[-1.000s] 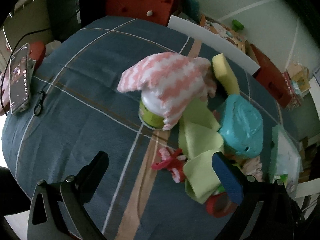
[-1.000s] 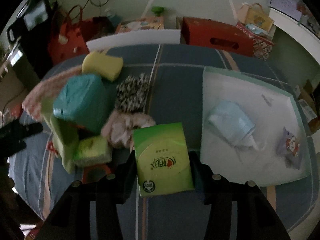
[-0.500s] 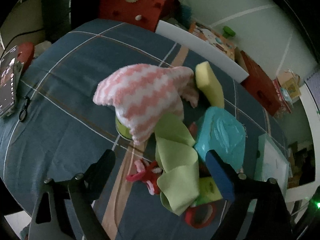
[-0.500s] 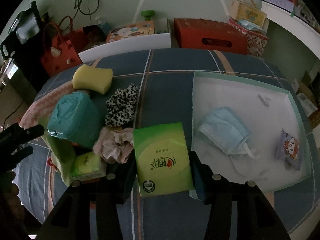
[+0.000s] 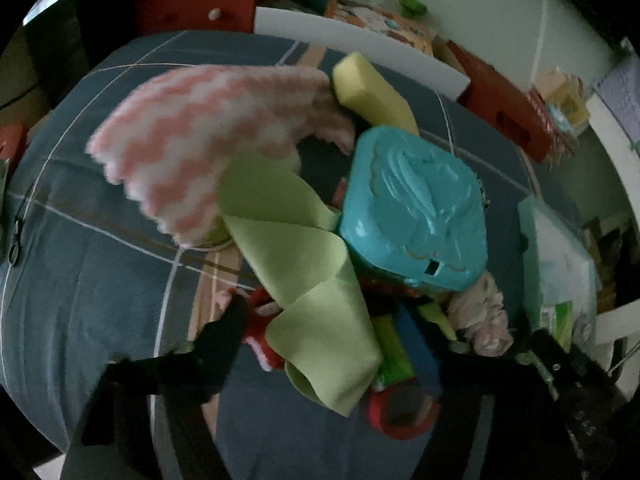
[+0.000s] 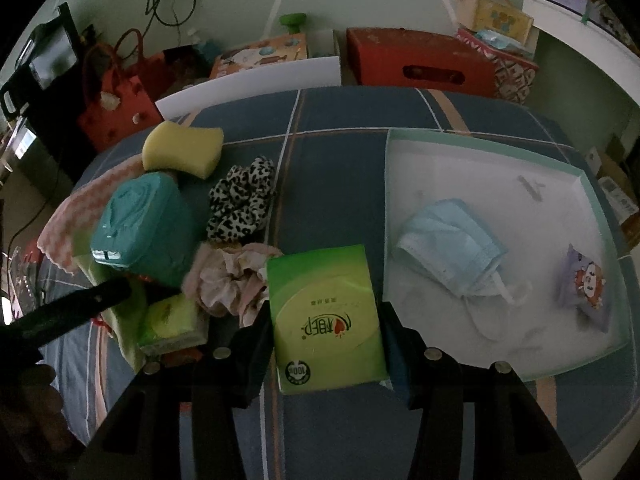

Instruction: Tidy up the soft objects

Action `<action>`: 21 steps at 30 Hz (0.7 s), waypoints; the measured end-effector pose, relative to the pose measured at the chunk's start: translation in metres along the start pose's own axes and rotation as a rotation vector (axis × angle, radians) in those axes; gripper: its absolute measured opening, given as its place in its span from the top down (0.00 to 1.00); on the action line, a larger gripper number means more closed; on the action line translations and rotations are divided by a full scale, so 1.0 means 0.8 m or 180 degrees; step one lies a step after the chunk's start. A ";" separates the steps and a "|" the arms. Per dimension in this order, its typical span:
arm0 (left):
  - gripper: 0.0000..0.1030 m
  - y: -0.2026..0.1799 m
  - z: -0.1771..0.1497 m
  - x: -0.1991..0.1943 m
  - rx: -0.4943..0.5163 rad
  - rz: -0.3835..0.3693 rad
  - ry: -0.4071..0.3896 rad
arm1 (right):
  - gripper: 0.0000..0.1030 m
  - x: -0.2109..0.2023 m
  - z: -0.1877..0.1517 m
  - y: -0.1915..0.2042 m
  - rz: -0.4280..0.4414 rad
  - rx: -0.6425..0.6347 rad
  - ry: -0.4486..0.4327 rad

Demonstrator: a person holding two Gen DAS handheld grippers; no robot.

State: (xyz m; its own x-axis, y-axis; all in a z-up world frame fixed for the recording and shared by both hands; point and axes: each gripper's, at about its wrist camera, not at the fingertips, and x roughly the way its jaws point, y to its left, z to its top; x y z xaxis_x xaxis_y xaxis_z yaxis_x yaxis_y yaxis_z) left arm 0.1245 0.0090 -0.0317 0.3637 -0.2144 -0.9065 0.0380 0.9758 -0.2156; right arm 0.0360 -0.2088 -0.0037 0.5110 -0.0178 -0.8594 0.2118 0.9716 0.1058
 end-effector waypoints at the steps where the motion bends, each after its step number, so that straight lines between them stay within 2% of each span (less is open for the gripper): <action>1: 0.44 -0.002 0.001 0.004 0.0040 0.0025 0.0021 | 0.49 0.000 0.000 0.001 0.0004 -0.0005 0.0003; 2: 0.48 -0.005 0.002 0.009 0.0076 0.0060 0.0036 | 0.49 0.001 0.000 0.001 0.0007 -0.0007 0.0006; 6: 0.72 -0.011 0.010 0.019 0.0151 0.0150 0.0014 | 0.49 0.003 -0.001 0.001 0.0016 -0.0008 0.0020; 10: 0.87 -0.001 0.012 0.018 0.0031 0.0052 0.0019 | 0.49 0.004 -0.001 0.001 0.0022 -0.0015 0.0031; 21: 0.92 0.024 0.002 -0.010 -0.0145 -0.0200 -0.0142 | 0.49 0.009 -0.003 0.001 0.0027 -0.0030 0.0061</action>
State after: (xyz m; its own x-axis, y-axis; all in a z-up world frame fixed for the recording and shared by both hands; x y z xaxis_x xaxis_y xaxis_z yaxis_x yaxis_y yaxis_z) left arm 0.1237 0.0294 -0.0281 0.4030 -0.2720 -0.8739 0.0199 0.9572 -0.2887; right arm 0.0383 -0.2074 -0.0110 0.4968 -0.0051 -0.8679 0.1995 0.9739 0.1085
